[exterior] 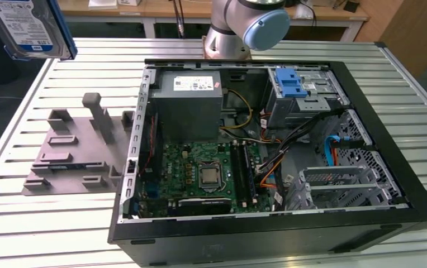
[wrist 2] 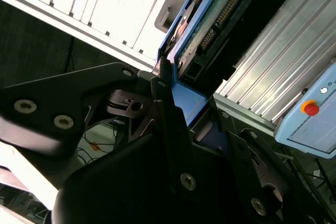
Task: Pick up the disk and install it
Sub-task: 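Pick up the disk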
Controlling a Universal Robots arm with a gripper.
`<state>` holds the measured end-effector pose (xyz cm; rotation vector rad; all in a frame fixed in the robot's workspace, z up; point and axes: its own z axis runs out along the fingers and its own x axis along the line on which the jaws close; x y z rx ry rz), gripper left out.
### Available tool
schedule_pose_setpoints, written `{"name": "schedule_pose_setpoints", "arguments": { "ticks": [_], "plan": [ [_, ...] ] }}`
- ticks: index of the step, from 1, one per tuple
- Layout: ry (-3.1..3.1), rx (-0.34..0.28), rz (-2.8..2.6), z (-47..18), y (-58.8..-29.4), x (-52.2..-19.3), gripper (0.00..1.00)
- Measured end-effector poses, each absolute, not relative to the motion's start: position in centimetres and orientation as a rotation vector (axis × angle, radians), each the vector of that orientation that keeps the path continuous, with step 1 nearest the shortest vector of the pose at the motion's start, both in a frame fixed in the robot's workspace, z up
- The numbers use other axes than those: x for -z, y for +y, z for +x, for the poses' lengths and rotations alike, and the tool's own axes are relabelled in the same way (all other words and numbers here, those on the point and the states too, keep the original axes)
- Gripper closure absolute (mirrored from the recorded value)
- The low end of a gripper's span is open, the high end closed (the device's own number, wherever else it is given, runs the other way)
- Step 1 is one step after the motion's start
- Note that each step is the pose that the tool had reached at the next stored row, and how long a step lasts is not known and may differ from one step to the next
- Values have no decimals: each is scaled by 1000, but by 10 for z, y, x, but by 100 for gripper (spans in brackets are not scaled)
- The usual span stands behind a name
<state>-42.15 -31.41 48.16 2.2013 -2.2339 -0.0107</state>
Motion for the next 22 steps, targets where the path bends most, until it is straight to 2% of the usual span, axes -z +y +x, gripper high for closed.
{"name": "schedule_pose_setpoints", "arguments": {
  "ticks": [22],
  "plan": [
    [-2234, 11, 2201, -408, -336, -481, 64]
  ]
}}
